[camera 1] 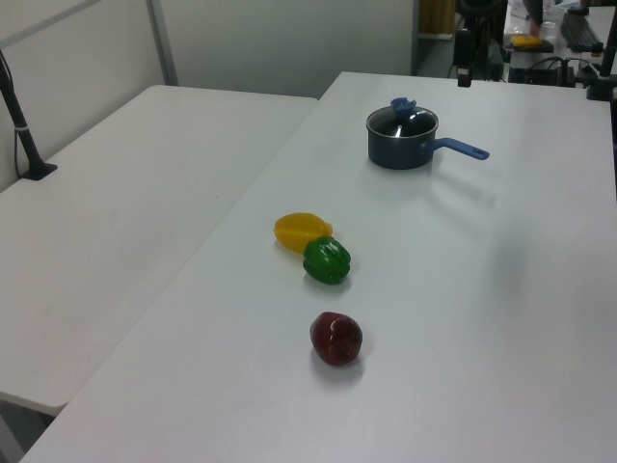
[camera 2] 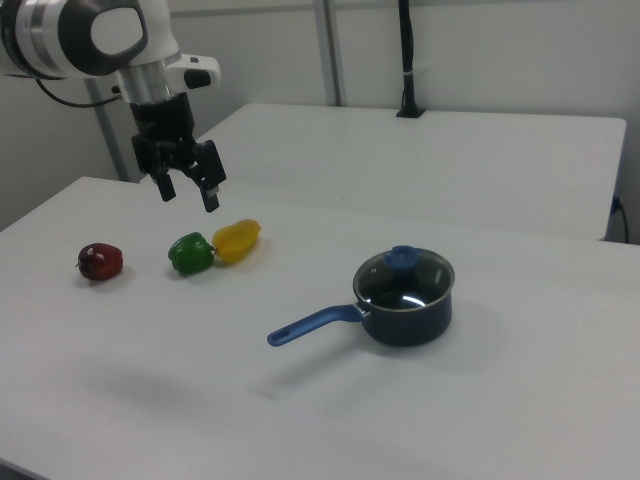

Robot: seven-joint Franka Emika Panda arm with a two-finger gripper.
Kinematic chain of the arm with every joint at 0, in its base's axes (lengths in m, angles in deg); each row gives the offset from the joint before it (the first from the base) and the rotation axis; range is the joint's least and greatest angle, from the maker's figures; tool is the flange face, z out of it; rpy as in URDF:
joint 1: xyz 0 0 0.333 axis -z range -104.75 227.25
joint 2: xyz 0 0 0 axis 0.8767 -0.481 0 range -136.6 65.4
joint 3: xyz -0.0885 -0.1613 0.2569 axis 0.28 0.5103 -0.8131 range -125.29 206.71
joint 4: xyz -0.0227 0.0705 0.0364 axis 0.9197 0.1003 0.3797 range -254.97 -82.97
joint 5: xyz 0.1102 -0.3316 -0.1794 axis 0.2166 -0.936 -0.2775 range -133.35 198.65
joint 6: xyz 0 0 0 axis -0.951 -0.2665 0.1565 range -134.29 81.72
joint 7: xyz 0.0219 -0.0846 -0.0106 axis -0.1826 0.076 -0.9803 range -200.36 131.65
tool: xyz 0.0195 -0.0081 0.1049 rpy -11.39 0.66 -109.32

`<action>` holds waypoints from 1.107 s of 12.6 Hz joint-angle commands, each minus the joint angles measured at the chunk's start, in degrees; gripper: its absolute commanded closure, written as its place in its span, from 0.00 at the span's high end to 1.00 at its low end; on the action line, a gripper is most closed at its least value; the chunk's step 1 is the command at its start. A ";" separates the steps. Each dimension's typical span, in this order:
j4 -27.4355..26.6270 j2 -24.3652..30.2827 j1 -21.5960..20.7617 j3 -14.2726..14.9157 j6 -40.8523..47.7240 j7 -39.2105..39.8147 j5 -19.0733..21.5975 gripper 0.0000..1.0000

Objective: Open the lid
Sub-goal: 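Move the open gripper over the blue knob of the glass lid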

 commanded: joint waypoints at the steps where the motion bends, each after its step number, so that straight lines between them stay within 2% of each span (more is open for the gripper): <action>1: -1.13 1.29 1.34 0.15 0.63 1.83 -0.67 1.00; 6: -0.87 1.11 1.79 0.68 0.28 2.37 -0.75 1.00; 9: 4.30 -2.04 5.91 0.94 0.89 9.38 0.21 1.00; 11: 5.63 -5.02 8.54 0.94 0.28 10.37 0.21 1.00; 14: 12.82 -11.52 13.37 1.03 -1.91 10.37 1.96 1.00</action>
